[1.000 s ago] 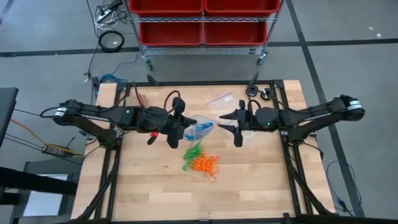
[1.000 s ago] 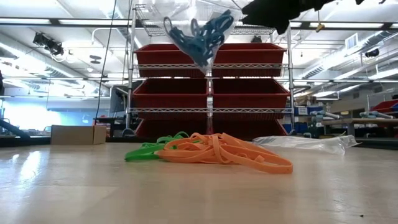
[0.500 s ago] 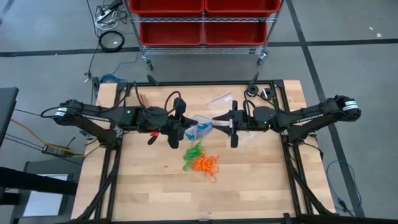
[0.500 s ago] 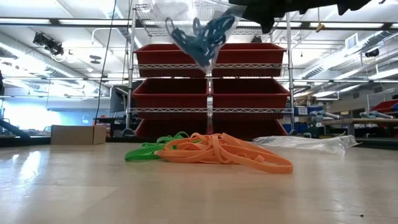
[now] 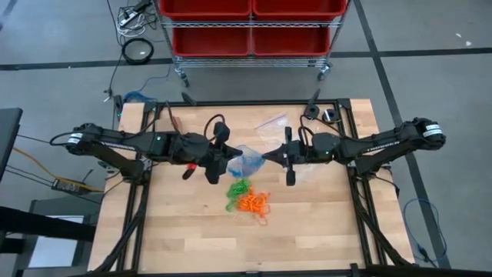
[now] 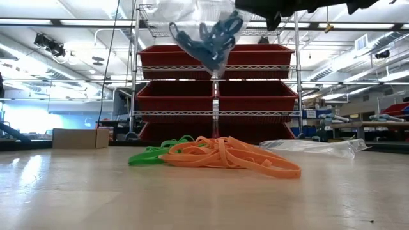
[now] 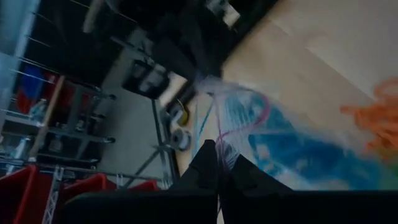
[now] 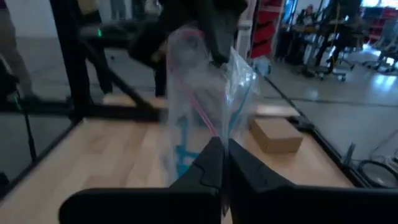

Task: Sort rubber bands
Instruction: Close the top left transparent zip bag

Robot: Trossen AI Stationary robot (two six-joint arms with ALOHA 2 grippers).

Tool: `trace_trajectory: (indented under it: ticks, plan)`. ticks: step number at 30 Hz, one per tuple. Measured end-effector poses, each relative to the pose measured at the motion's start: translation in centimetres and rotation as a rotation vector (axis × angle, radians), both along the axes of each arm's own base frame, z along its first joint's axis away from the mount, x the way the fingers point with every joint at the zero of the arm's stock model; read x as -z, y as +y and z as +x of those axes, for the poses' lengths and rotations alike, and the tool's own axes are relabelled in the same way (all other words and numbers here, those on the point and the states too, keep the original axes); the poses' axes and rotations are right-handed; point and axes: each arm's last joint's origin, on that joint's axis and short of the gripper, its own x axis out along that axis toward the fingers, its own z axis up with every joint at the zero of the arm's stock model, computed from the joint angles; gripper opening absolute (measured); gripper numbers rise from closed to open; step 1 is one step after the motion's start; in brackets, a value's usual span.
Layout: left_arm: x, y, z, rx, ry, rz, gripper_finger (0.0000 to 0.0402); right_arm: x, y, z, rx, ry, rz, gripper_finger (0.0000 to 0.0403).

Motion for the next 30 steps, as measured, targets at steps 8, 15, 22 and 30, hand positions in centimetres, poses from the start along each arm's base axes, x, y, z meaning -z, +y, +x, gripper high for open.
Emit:
trace_trajectory:
  ticks: [8, 15, 22, 30]
  plan:
    - [0.0, 0.0, -0.7, 0.039, 0.12, -0.005, 0.0, -5.2, -0.3, 0.3, -0.088, 0.098, -0.071, 0.0]
    - [-1.6, -0.6, 0.8, 0.134, 0.21, -0.057, 0.0, -8.7, -1.1, 1.8, -0.176, 0.209, -0.059, 0.0]
    - [-0.9, -1.2, 3.4, 0.167, 0.499, -0.069, 0.0001, -8.1, -0.8, 6.0, -0.304, 0.371, -0.047, 0.0]
    - [-2.6, -1.6, 3.3, 0.155, 0.632, -0.1, 0.0007, -8.4, -1.2, 6.6, -0.304, 0.475, -0.094, 0.0]
